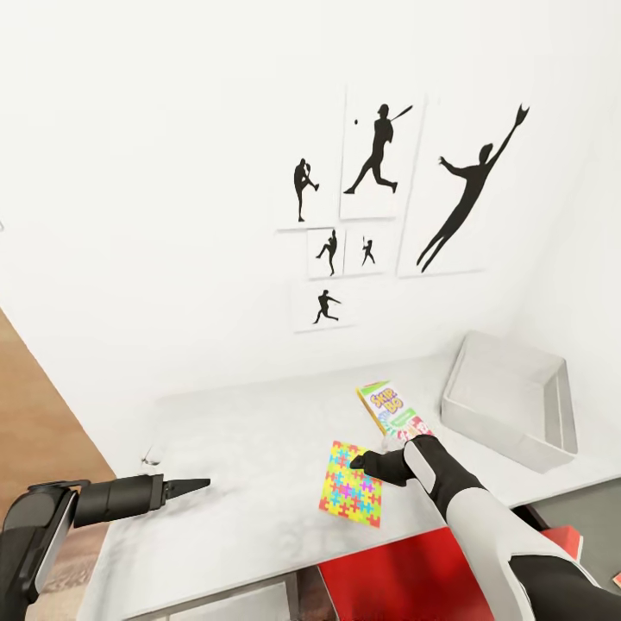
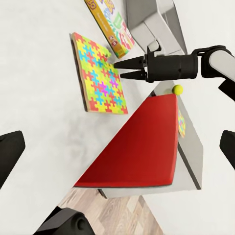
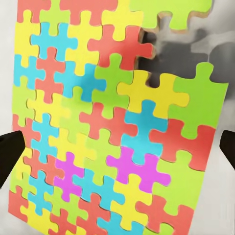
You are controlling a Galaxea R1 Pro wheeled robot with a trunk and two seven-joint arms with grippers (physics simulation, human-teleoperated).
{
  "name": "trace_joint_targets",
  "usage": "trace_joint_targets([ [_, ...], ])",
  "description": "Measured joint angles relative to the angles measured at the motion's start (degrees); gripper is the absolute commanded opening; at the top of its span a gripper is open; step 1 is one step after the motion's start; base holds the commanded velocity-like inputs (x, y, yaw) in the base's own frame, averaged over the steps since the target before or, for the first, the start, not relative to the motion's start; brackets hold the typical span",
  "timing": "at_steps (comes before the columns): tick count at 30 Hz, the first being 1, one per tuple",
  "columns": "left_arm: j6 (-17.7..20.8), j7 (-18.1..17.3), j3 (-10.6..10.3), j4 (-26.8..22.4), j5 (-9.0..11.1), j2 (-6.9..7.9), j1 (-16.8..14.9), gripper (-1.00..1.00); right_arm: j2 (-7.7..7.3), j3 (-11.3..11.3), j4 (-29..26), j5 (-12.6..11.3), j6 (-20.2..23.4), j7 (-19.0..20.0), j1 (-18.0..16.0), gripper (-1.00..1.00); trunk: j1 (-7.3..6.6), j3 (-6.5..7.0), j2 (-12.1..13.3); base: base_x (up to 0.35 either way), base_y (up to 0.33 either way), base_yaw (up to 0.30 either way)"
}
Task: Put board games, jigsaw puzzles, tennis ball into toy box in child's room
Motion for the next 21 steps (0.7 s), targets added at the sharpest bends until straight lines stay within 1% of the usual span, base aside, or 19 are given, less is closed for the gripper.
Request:
trace_joint_targets([
  [15,0.0,0.0,0.0,0.0,0.0,0.01,0.0,1.0,0.0,0.0,0.0,0.0,-0.1,0.0,0.0,1.0,0.0,-1.08,0.0,0.0,0.0,0.0],
  [21,-0.1,0.0,0.0,0.0,0.0,0.0,0.0,1.0,0.02,0.0,0.0,0.0,-0.1,0.0,0.0,1.0,0.0,-1.27,0.0,0.0,0.0,0.0],
])
